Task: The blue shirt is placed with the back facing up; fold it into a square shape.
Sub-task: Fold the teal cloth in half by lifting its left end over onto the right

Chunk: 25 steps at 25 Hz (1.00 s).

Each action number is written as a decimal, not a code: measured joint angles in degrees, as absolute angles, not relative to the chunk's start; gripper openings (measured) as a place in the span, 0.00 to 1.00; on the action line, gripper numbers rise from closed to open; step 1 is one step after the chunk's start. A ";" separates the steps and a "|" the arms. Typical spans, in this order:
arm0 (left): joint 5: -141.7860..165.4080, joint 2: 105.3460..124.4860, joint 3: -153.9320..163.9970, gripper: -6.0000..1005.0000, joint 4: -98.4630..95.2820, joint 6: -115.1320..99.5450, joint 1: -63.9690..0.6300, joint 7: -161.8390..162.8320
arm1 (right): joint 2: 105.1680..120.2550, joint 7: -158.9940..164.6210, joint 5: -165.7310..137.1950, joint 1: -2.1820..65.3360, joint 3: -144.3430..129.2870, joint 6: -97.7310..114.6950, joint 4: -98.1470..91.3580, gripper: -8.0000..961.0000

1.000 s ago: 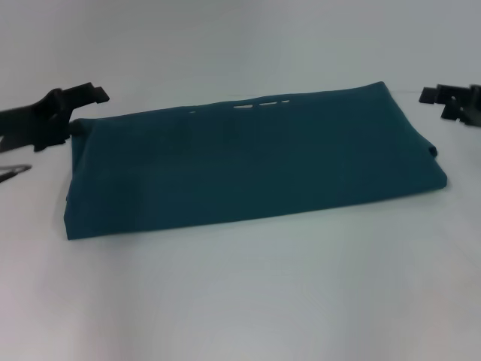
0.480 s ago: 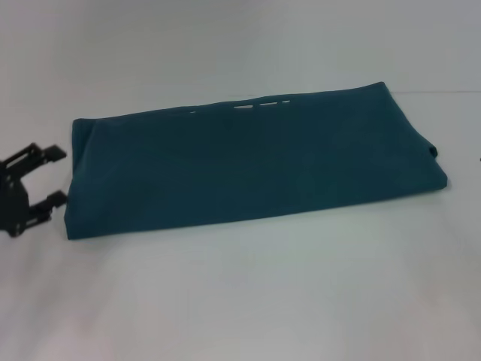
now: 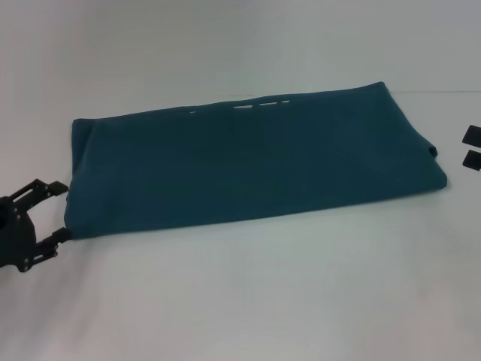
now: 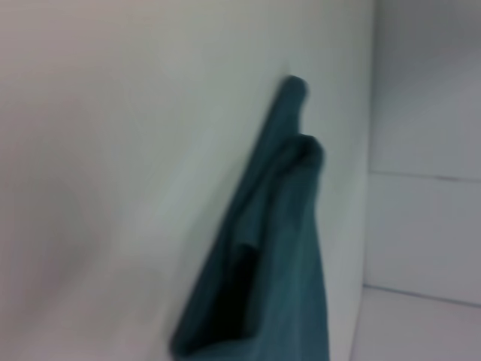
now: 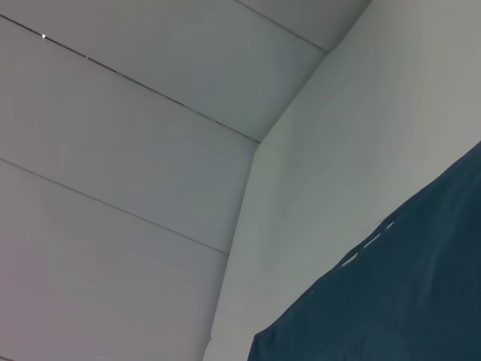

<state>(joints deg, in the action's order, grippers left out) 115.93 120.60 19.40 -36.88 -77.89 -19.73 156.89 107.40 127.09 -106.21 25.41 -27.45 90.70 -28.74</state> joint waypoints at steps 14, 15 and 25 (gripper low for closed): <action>117.23 120.93 19.77 0.84 -33.89 -71.97 -20.24 158.68 | 107.40 127.08 -106.20 25.03 -26.90 90.20 -28.74 0.78; 117.25 120.97 19.75 0.84 -33.88 -71.85 -20.25 158.73 | 107.40 127.09 -106.20 24.98 -26.90 90.16 -28.74 0.78; 117.25 121.11 19.69 0.84 -33.04 -70.26 -21.01 158.89 | 107.40 127.08 -106.17 24.47 -26.85 89.90 -28.52 0.78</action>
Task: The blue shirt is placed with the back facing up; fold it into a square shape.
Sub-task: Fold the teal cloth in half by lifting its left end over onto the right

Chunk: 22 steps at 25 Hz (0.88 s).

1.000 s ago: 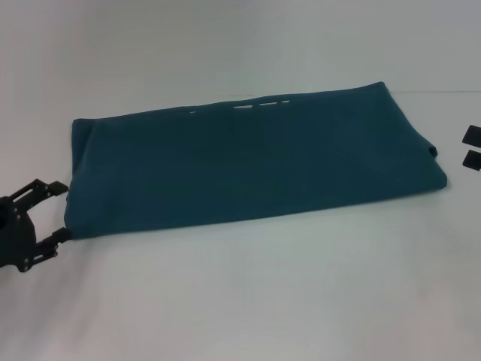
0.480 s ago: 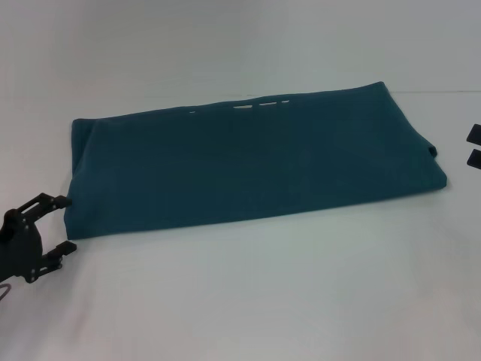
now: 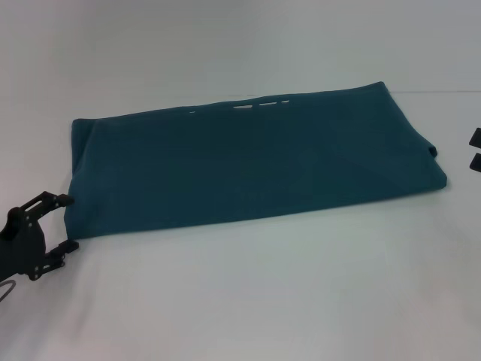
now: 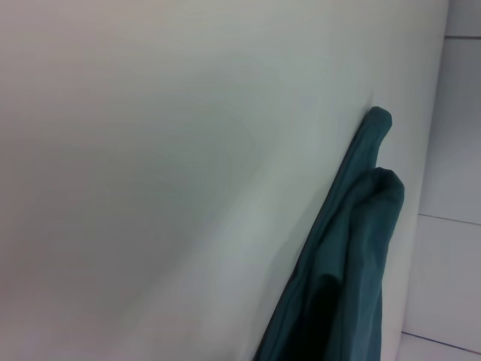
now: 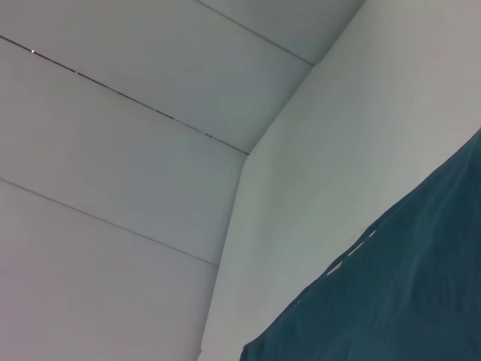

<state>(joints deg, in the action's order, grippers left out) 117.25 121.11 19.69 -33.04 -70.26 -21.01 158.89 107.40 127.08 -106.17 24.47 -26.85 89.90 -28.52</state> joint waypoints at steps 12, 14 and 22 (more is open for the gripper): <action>117.24 121.11 19.77 0.84 -32.48 -69.12 -21.31 159.43 | 107.40 127.08 -106.17 24.25 -26.51 89.86 -28.46 0.78; 117.24 121.11 19.78 0.84 -32.45 -69.03 -21.26 159.48 | 107.40 127.08 -106.16 24.26 -26.51 89.81 -28.41 0.78; 117.24 121.11 19.61 0.84 -32.46 -69.04 -20.91 159.60 | 107.40 127.08 -106.13 24.26 -26.54 89.60 -28.24 0.78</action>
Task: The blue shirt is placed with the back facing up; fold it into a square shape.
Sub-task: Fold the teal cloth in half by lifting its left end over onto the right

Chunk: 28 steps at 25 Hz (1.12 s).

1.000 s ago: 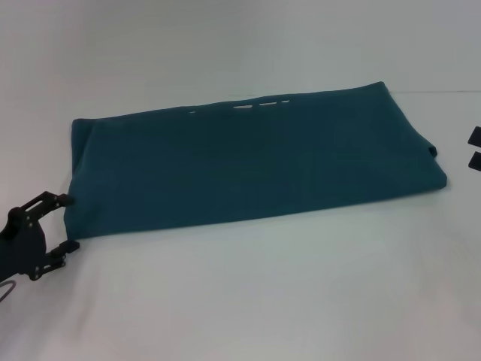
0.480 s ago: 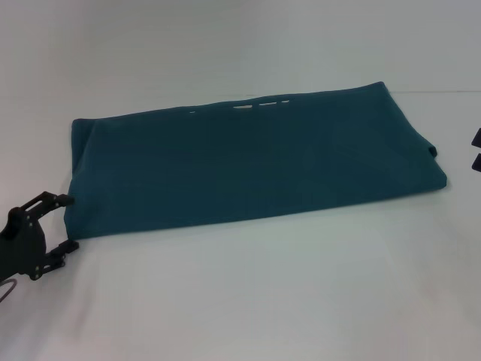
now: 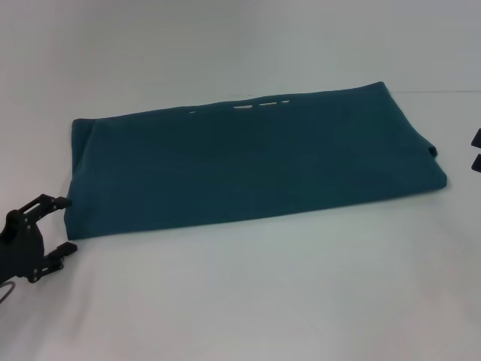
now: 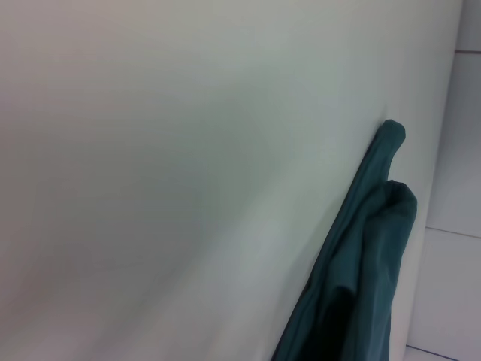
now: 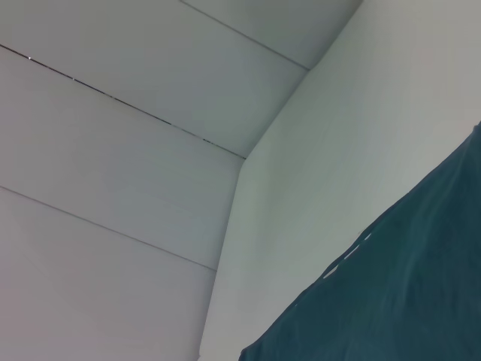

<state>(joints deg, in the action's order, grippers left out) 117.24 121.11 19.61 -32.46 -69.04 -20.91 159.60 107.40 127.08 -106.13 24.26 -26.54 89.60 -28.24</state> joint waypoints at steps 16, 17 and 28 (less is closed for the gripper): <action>117.82 120.80 19.78 0.84 -29.87 -66.20 -24.57 159.28 | 107.40 127.09 -106.17 23.24 -25.58 89.37 -28.12 0.78; 118.29 120.75 19.78 0.84 -29.52 -65.70 -25.15 159.24 | 107.40 127.08 -106.17 23.18 -25.46 89.36 -28.12 0.78; 118.81 120.54 22.43 0.83 -28.66 -62.60 -28.82 158.71 | 107.40 127.02 -106.17 22.94 -25.31 88.79 -28.12 0.78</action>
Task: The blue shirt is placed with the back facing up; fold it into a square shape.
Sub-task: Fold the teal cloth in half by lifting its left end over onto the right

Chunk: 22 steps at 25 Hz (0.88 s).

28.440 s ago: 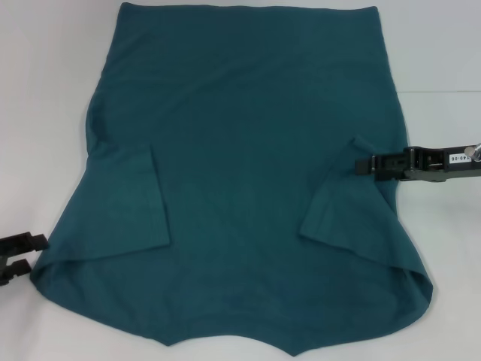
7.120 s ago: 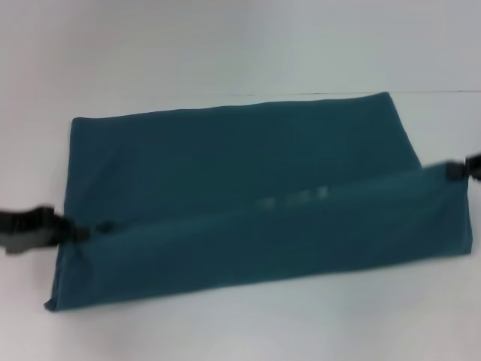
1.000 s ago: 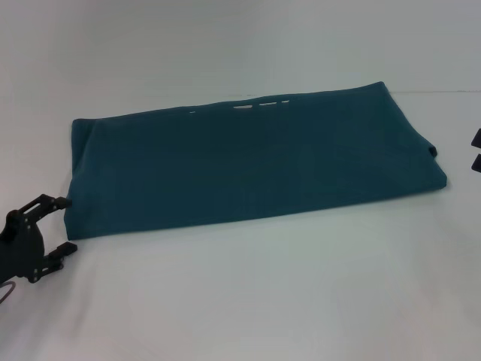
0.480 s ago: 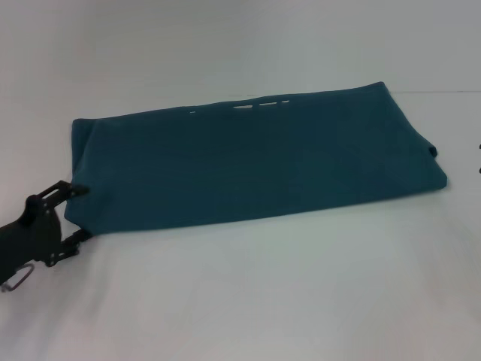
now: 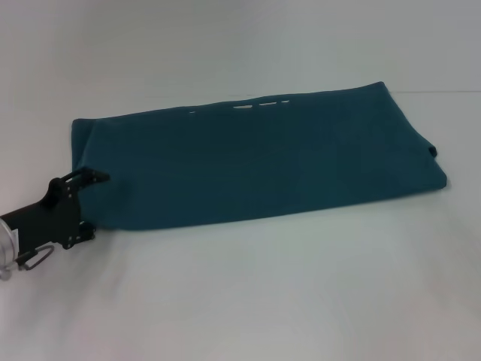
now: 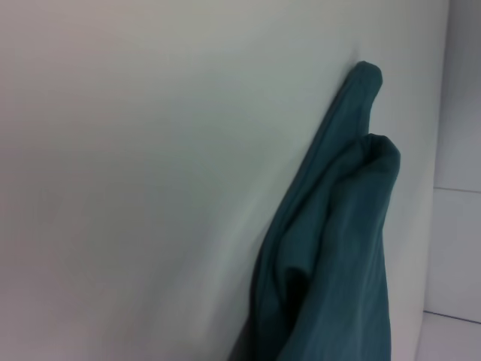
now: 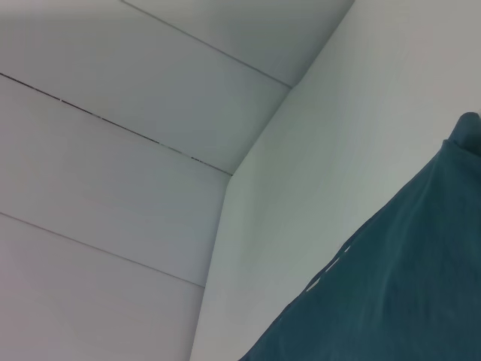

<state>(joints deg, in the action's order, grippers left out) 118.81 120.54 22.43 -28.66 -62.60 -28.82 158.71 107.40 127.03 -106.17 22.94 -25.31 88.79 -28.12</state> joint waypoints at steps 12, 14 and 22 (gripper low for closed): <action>118.00 120.79 22.13 0.83 -30.22 -66.71 -25.97 157.48 | 107.40 127.00 -106.16 23.26 -25.34 87.52 -28.13 0.78; 118.01 120.90 22.24 0.83 -30.01 -66.36 -25.65 157.40 | 107.40 127.00 -106.17 23.28 -25.34 87.39 -28.12 0.78; 118.64 120.48 24.21 0.82 -28.07 -62.58 -28.28 157.36 | 107.40 127.00 -106.17 23.40 -25.63 86.65 -28.12 0.78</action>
<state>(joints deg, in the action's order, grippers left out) 118.64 120.48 24.21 -28.07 -62.58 -28.28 157.36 107.40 127.00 -106.17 23.40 -25.63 86.65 -28.12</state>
